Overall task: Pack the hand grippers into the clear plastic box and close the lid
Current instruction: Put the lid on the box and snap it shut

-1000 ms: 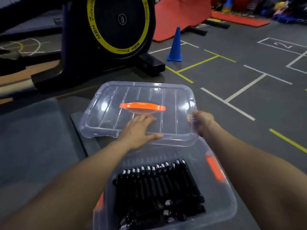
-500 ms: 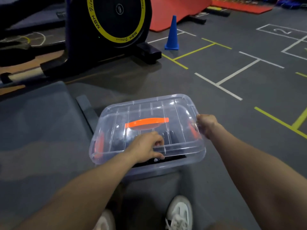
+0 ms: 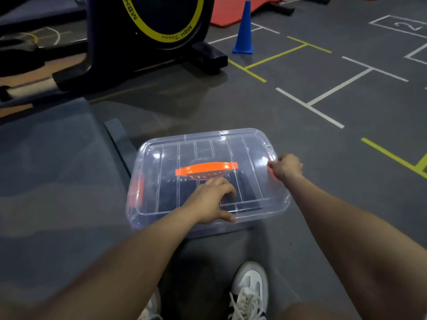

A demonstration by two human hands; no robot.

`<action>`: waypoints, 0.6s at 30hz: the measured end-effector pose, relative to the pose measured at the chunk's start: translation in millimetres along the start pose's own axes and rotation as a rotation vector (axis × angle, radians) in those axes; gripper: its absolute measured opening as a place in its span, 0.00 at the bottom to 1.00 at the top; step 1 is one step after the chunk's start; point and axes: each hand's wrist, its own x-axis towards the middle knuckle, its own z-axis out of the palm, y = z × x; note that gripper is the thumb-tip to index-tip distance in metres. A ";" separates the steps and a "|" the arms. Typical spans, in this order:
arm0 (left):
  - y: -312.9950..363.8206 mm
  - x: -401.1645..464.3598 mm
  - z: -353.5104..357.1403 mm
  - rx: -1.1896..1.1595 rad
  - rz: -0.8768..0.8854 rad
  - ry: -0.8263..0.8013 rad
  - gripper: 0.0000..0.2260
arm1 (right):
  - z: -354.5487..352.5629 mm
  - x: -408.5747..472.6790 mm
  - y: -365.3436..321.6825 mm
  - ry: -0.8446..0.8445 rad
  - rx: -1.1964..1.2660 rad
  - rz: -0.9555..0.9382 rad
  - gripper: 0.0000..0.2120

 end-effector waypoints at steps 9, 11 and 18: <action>-14.6 14.5 -4.1 0.026 -0.107 -0.140 0.36 | 0.1 0.1 -6.4 -0.049 -0.017 -0.002 0.17; -14.7 17.5 -3.2 0.042 -0.116 -0.170 0.37 | -2.0 -1.0 -6.1 -0.091 -0.015 0.012 0.18; -6.3 21.6 -14.0 0.148 -0.118 -0.168 0.36 | -4.6 7.2 6.4 -0.193 0.127 0.066 0.23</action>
